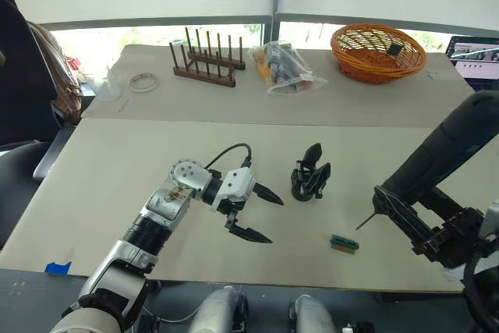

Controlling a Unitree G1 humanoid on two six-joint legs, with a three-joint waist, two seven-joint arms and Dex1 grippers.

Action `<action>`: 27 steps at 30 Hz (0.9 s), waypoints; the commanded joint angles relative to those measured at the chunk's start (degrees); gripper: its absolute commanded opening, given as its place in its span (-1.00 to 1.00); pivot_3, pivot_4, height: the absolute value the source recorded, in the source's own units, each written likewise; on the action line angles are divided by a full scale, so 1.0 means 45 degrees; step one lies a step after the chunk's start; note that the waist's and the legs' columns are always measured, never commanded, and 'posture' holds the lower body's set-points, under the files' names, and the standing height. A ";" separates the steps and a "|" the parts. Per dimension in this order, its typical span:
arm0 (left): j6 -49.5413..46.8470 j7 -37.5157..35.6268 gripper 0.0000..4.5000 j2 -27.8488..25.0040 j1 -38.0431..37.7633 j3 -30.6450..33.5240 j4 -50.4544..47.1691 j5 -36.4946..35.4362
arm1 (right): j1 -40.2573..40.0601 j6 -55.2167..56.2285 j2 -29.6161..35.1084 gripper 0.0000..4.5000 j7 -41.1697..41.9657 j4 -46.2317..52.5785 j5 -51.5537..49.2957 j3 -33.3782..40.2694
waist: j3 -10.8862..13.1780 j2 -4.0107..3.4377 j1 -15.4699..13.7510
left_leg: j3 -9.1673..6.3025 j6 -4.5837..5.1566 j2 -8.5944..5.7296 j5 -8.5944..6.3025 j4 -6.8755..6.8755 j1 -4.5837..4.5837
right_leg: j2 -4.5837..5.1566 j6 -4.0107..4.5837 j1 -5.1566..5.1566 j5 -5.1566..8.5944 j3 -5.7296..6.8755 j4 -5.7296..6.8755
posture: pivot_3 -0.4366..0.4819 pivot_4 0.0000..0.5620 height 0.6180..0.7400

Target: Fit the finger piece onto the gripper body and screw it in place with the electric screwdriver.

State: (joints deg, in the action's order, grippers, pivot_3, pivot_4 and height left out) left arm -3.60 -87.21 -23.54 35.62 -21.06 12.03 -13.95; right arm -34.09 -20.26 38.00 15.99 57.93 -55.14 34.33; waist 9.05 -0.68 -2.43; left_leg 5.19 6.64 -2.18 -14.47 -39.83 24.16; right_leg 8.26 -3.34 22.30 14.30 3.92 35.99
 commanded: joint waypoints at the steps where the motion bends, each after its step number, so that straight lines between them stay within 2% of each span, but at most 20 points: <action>1: 0.0224 0.0015 1.00 0.0079 0.0124 0.0053 -0.0237 -0.0075 | 0.0200 0.0086 -0.0009 -0.14 -0.0120 0.0404 -0.0020 0.0176 | 0.0000 0.0000 0.0009 | 0.0001 0.0000 0.0001 0.0000 -0.0001 0.0000 | -0.0001 0.0000 0.0000 0.0000 -0.0001 0.0000 | -0.05 -0.47 1.00; 13: 0.0259 0.0556 1.00 0.0454 0.0054 -0.0070 -0.0364 0.0167 | -0.0255 0.0424 -0.0887 -0.14 0.0905 -0.0003 0.0785 0.0111 | -0.0002 0.0003 0.0015 | 0.0001 0.0014 0.0000 -0.0007 -0.0004 0.0001 | -0.0004 -0.0003 -0.0001 -0.0001 -0.0004 0.0001 | -0.05 -0.47 1.00; 27: 0.1132 0.1273 1.00 0.1938 -0.0267 -0.1053 0.1336 0.1080 | -0.0527 0.0285 -0.1218 -0.14 0.1137 0.0328 0.0790 0.0394 | -0.0001 0.0008 0.0002 | 0.0003 0.0022 0.0000 -0.0012 -0.0006 0.0001 | -0.0002 -0.0004 0.0001 -0.0002 -0.0005 0.0000 | -0.05 -0.47 1.00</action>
State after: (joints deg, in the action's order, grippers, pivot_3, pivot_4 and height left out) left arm -0.38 -82.40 -15.51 34.41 -25.36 17.44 -9.57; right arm -36.88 -20.71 32.25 21.03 56.73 -50.70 34.20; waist 9.04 -0.64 -2.42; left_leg 5.20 6.76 -2.18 -14.54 -39.86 24.16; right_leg 8.25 -3.36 22.30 14.29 3.90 35.99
